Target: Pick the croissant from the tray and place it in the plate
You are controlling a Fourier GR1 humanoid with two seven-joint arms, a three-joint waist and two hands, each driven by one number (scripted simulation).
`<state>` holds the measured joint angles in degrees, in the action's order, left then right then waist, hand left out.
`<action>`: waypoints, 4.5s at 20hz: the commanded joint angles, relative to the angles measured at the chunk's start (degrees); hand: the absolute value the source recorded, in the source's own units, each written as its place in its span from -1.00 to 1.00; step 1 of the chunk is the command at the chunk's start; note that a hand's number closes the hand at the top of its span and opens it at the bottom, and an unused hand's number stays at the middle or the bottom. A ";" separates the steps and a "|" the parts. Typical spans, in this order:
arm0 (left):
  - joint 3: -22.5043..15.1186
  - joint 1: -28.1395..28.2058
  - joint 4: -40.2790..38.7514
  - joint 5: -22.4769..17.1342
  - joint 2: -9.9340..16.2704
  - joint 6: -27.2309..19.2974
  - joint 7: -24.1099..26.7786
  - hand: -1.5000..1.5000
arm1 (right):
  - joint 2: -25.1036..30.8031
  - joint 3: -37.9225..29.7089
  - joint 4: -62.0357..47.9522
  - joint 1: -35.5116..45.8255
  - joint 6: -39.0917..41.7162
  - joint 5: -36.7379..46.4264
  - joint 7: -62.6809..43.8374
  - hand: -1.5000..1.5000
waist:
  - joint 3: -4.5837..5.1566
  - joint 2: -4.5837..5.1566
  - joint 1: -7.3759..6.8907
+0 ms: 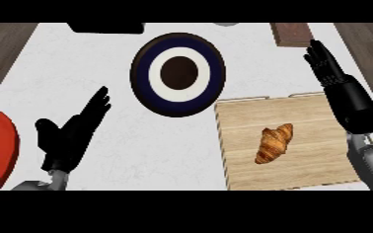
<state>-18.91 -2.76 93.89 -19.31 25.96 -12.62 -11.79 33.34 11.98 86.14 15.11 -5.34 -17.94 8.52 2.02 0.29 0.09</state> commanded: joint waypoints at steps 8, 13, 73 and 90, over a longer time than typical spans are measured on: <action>6.46 -10.49 2.62 4.02 3.84 -0.07 5.67 0.00 | 3.33 5.84 -18.02 2.16 -21.47 23.53 -17.03 1.00 | -0.06 1.32 -1.10; 8.12 -12.35 1.03 3.17 4.08 1.00 6.56 0.00 | -16.47 5.27 -21.06 4.57 -48.44 29.95 -23.26 -1.00 | -1.89 0.28 -1.63; 14.74 -11.05 -4.89 4.61 2.21 7.20 11.08 0.00 | -29.54 -7.23 -10.87 2.43 10.76 67.03 -90.62 -1.00 | -1.95 -0.31 0.20; 16.09 -10.02 0.26 5.01 1.31 8.67 6.23 0.00 | -31.20 -2.04 -5.74 -5.19 3.58 94.16 -84.94 1.00 | -1.98 -0.57 -0.24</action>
<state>-3.57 -14.33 91.64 -13.22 26.78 -4.92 -4.09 4.36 6.10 79.42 13.36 1.88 67.82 -66.18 0.27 -0.47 -0.03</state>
